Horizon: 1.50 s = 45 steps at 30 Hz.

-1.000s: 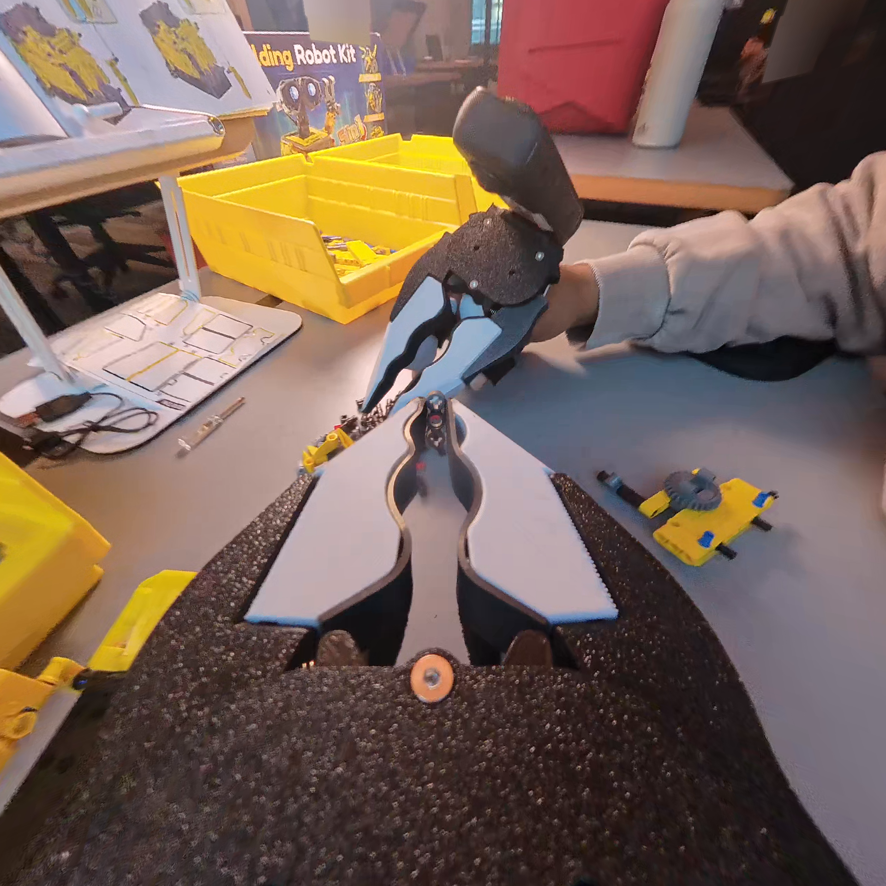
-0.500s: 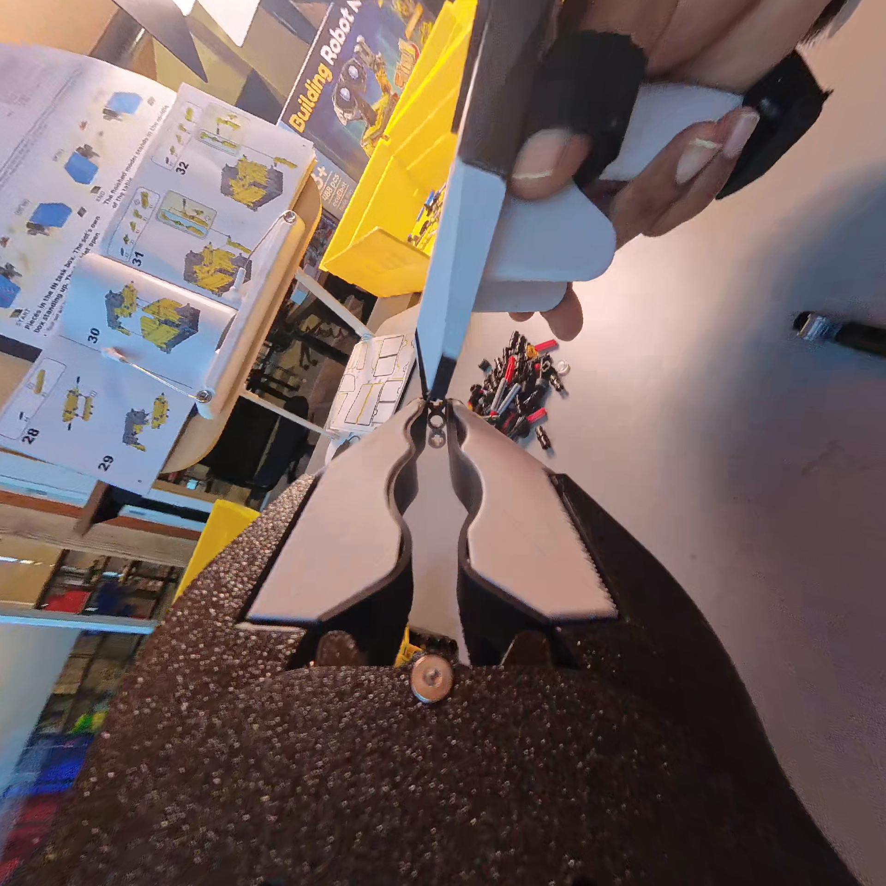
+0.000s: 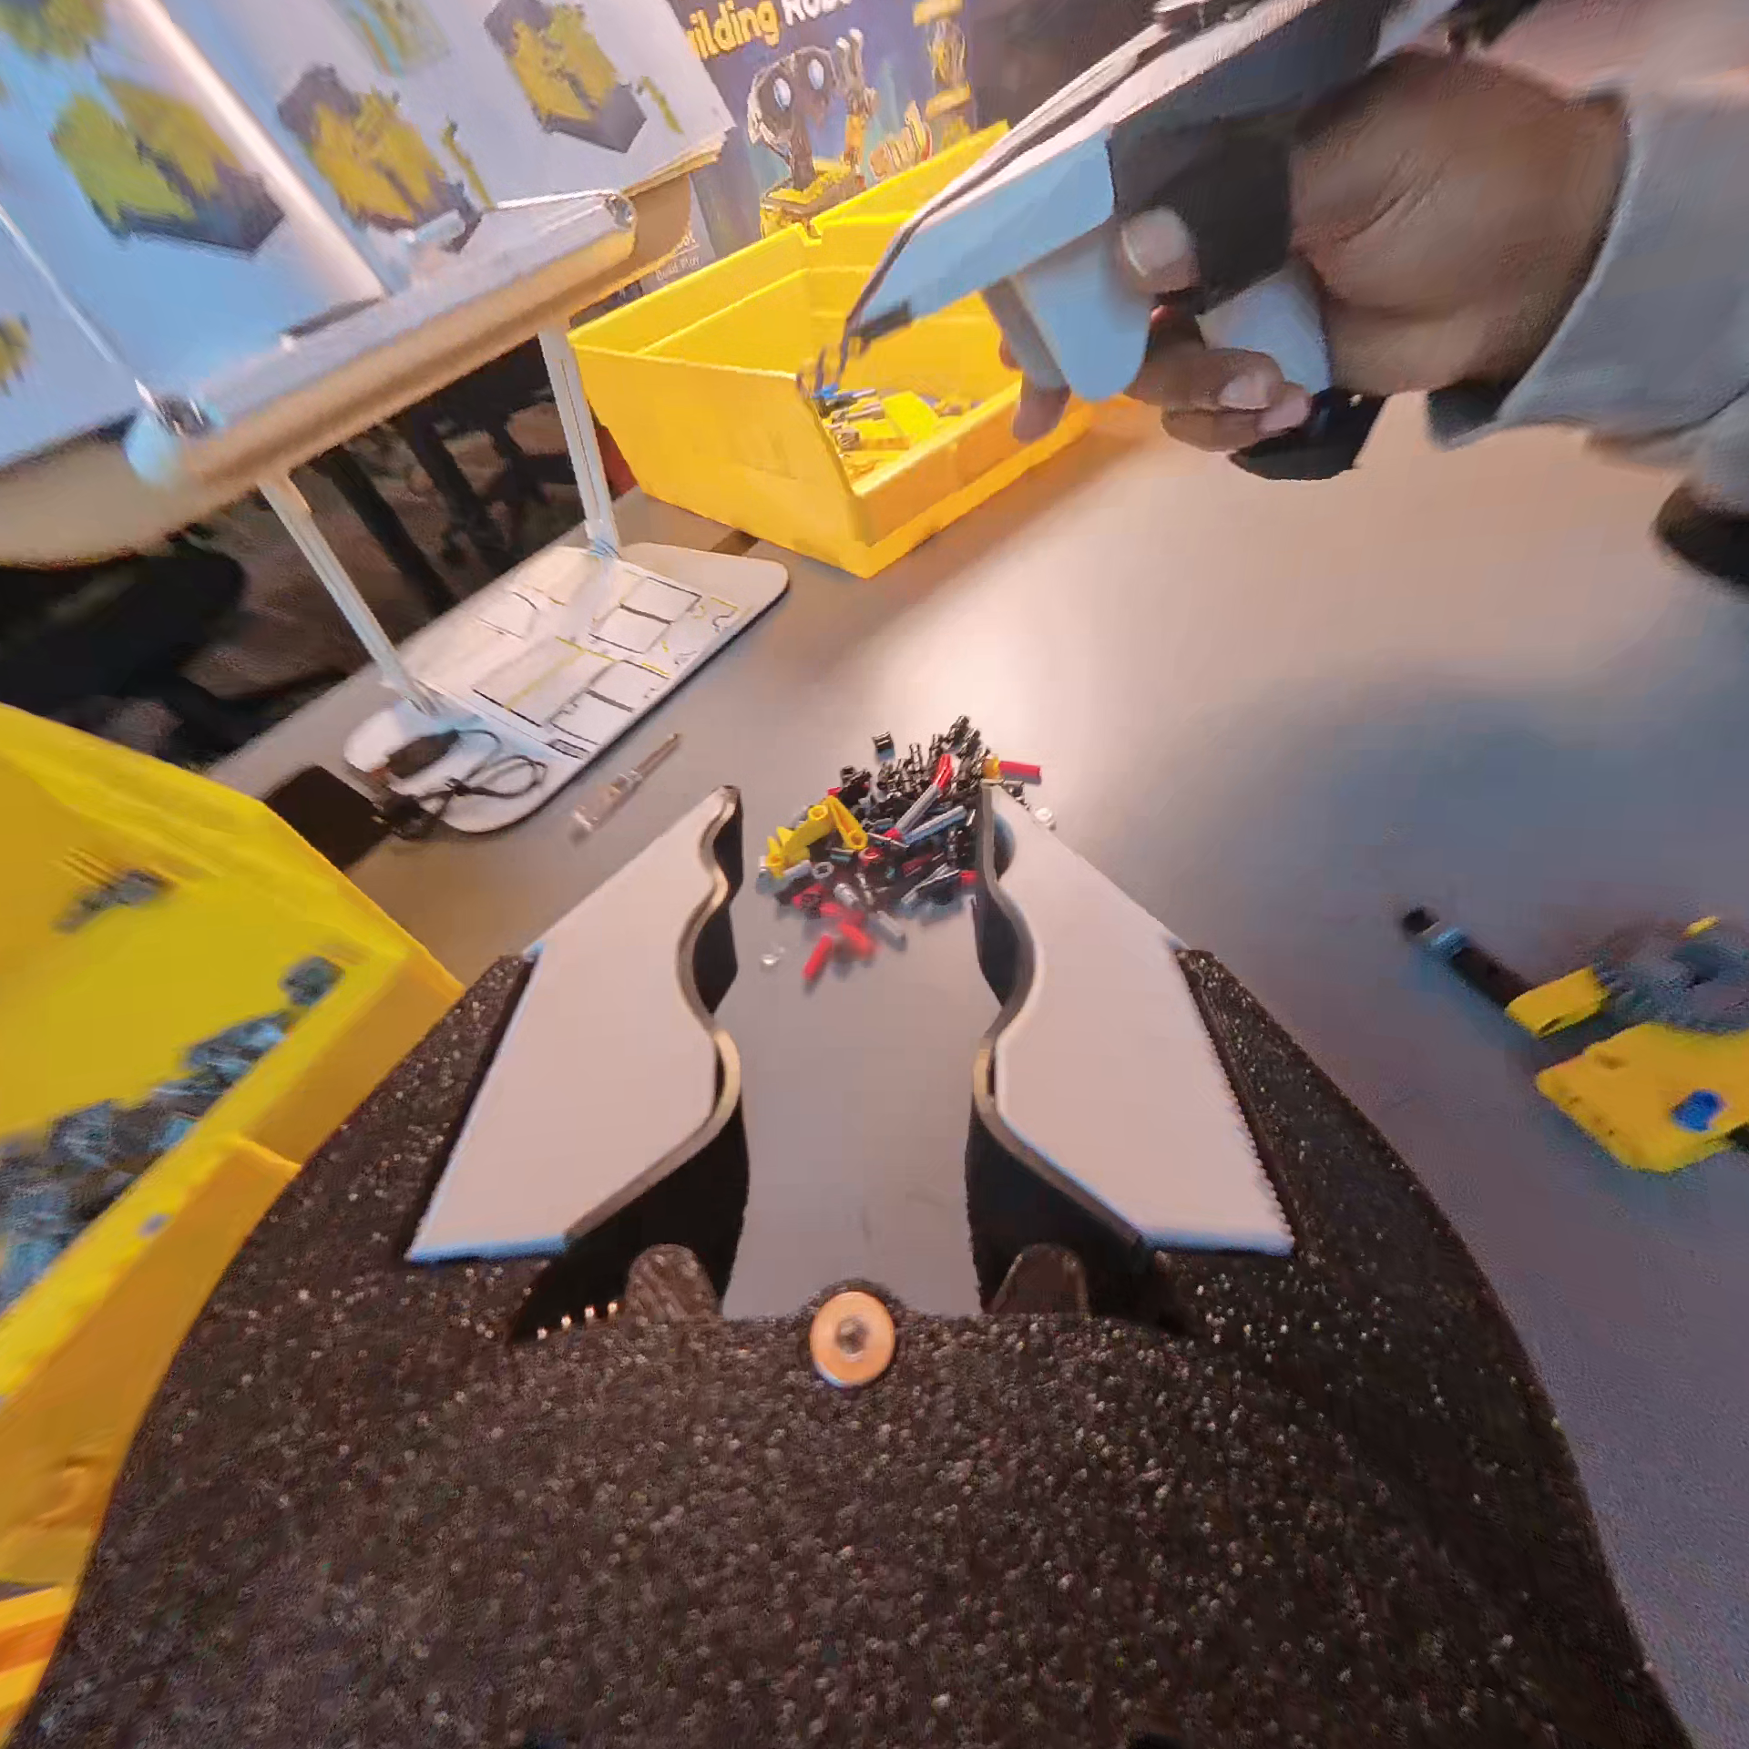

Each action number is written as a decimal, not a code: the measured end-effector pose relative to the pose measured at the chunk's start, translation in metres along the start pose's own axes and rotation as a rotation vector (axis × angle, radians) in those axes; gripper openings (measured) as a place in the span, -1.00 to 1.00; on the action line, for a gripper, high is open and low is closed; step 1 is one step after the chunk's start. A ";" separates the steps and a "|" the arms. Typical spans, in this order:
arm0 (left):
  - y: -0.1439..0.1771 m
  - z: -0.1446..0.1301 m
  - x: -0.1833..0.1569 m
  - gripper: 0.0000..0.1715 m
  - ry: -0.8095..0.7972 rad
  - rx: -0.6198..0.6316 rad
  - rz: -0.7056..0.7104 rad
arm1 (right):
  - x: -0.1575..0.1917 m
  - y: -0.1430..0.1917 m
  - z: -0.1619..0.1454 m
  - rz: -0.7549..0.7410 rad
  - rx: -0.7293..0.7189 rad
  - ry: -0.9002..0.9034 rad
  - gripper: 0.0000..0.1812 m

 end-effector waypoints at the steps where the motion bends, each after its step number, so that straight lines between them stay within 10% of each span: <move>1: 0.000 -0.001 0.004 -0.41 0.073 -0.014 -0.046 | -0.028 0.016 0.004 -0.138 -0.009 0.034 -0.97; 5: -0.004 -0.007 0.006 -0.30 0.174 -0.024 -0.130 | -0.122 0.069 -0.017 -0.546 0.064 0.030 -0.97; 11: -0.013 -0.011 -0.010 -0.26 0.107 0.027 -0.179 | -0.161 0.085 -0.050 -0.620 0.110 -0.088 -0.81; 17: -0.010 -0.009 -0.013 -0.33 0.122 -0.002 -0.263 | -0.076 0.057 -0.013 -0.148 0.032 0.122 -0.81; 23: -0.009 -0.011 -0.009 -0.37 0.127 -0.002 -0.256 | 0.090 0.032 -0.067 0.595 0.483 0.484 -0.79; 34: -0.010 -0.011 -0.012 -0.42 0.106 0.009 -0.257 | 0.124 0.001 -0.126 0.618 0.684 0.624 -0.55; 37: -0.012 -0.011 -0.015 -0.43 0.084 0.020 -0.258 | 0.125 -0.003 -0.134 0.604 0.708 0.660 -0.87; 45: -0.008 0.001 -0.048 -0.44 0.129 -0.021 -0.479 | 0.130 0.008 -0.111 0.538 0.563 0.679 -0.93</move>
Point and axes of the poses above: each gripper's, where its closed fingertips meet, y back along the fingers, z out of its top, x = y × z across the jaws, the point moved 5 cm from there along y, back along the fingers, and after that the axes turned 12 degrees about x, right-handed, at the moved point
